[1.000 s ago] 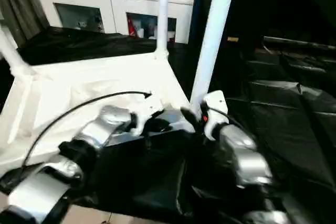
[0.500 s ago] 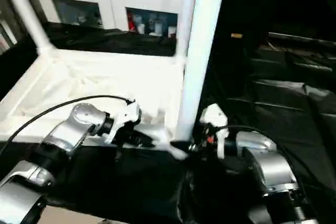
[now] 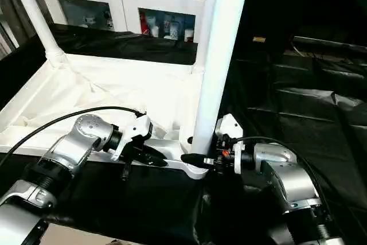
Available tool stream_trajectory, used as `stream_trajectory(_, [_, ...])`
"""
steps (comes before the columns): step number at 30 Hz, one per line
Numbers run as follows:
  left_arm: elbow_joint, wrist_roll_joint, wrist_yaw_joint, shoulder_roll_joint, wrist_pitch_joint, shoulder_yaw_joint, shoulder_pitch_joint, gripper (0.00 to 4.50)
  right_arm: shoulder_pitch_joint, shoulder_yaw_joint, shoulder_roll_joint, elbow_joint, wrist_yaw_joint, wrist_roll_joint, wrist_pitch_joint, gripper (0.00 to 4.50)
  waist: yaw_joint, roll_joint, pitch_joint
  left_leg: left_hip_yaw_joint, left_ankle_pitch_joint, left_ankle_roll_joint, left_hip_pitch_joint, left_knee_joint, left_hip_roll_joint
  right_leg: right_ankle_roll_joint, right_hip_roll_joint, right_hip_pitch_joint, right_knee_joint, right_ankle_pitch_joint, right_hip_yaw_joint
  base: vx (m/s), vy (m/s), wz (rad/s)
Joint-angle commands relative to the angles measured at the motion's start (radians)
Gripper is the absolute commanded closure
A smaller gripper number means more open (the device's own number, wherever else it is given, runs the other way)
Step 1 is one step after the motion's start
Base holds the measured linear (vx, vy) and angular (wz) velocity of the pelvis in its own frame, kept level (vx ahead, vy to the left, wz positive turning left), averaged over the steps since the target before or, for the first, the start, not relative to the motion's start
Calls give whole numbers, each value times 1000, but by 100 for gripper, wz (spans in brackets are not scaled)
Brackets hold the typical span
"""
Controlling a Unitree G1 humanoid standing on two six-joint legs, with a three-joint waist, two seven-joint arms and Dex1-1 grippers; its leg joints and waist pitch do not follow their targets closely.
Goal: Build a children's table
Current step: Rotate leg to tighten
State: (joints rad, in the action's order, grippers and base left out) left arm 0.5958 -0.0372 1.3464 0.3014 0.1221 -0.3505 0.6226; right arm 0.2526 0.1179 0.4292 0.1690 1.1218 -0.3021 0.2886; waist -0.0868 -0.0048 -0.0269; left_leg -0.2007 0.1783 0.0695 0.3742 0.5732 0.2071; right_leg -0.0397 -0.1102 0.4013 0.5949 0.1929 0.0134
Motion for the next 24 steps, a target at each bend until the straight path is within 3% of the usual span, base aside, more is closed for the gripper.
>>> stream_trajectory(1, [41,-9,-109,-51,12,16,6,450,0,2,-47,50,-92,22,2,238,4,-11,47,2,207,-50,-13,-64,15,248,-14,-36,-59,94,-9,0,0,0])
stream_trajectory(4, [153,-60,-377,-131,27,55,68,450,16,-45,-135,140,-314,78,-22,241,11,-14,44,6,261,-4,-15,-70,12,215,-17,-36,-71,221,-8,0,0,0])
stream_trajectory(5, [191,-70,-475,-163,38,71,92,450,20,-55,-167,157,-390,95,-24,243,14,-11,41,6,276,13,-18,-72,12,198,-15,-29,-75,252,-9,0,0,0])
stream_trajectory(6, [206,-73,-517,-177,43,79,102,450,22,-60,-182,164,-427,104,-24,244,17,-16,41,8,298,22,-18,-73,9,182,-16,-30,-81,294,-8,0,0,0])
stream_trajectory(7, [232,-78,-592,-202,56,89,121,450,27,-70,-213,171,-499,117,-15,245,17,-17,42,10,302,20,-16,-74,9,172,-16,-33,-82,309,-7,0,0,0])
stream_trajectory(9, [257,-83,-667,-240,68,95,143,450,33,-81,-263,170,-617,145,-7,246,19,-15,40,8,308,18,-18,-73,8,155,-16,-25,-88,330,-10,0,0,0])
stream_trajectory(10, [269,-83,-702,-264,70,96,156,450,37,-79,-295,164,-680,166,-8,251,18,-15,42,11,307,18,-16,-75,7,143,-16,-29,-89,340,-8,0,0,0])
stream_trajectory(15, [298,-91,-700,-293,40,91,171,450,44,-48,-326,153,-669,184,-25,252,20,-11,42,11,310,1,-13,-76,7,136,-12,-29,-90,302,-8,0,0,0])
stream_trajectory(16, [301,-95,-685,-293,30,86,171,450,46,-40,-323,155,-650,188,-44,252,19,-5,42,12,314,4,-14,-77,8,137,-12,-28,-90,301,-8,0,0,0])
stream_trajectory(18, [308,-96,-670,-293,26,80,171,450,46,-31,-315,157,-625,188,-60,252,21,-8,41,12,329,3,-14,-78,7,135,-12,-28,-92,310,-8,0,0,0])
stream_trajectory(20, [310,-94,-653,-290,24,75,169,450,45,-27,-305,156,-599,179,-68,186,21,-9,40,12,342,2,-15,-79,9,134,-13,-26,-94,328,-8,0,0,0])
stream_trajectory(23, [302,-80,-567,-266,4,59,154,450,40,-26,-261,138,-502,140,-57,183,21,-9,41,13,334,-8,-10,-78,10,137,-14,-30,-91,304,-8,0,0,0])
stream_trajectory(24, [296,-76,-541,-259,-3,55,149,450,38,-23,-246,131,-475,135,-54,156,21,-11,43,13,323,-12,-9,-78,9,141,-14,-33,-89,287,-7,0,0,0])
